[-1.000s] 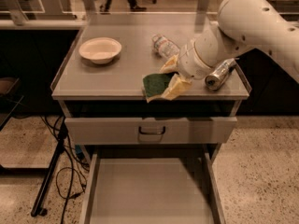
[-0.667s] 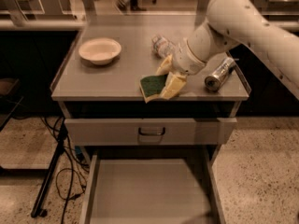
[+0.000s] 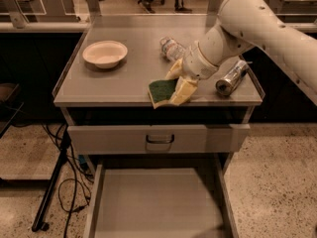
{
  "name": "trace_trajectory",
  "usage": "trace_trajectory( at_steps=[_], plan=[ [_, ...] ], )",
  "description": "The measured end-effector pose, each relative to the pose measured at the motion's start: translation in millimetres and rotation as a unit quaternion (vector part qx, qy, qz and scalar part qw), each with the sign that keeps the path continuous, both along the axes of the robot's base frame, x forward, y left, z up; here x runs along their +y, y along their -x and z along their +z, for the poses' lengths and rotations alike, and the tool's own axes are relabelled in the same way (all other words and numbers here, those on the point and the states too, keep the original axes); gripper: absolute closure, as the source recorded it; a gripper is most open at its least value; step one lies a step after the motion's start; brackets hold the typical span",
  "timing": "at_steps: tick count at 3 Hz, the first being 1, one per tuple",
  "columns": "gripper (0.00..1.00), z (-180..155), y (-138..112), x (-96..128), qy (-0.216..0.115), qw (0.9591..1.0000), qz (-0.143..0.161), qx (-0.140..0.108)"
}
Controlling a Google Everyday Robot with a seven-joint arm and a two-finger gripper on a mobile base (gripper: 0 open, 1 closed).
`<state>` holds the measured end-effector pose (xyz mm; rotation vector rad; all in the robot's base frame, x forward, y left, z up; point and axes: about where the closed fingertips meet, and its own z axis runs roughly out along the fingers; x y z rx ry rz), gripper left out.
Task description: Pick sponge from middle drawer and place on counter
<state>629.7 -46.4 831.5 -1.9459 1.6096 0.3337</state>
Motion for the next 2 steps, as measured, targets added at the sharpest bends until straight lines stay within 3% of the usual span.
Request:
trace_trajectory(
  at_steps=[2],
  plan=[
    [0.45, -0.1, 0.0, 0.1, 0.0, 1.0, 0.0, 0.0]
  ],
)
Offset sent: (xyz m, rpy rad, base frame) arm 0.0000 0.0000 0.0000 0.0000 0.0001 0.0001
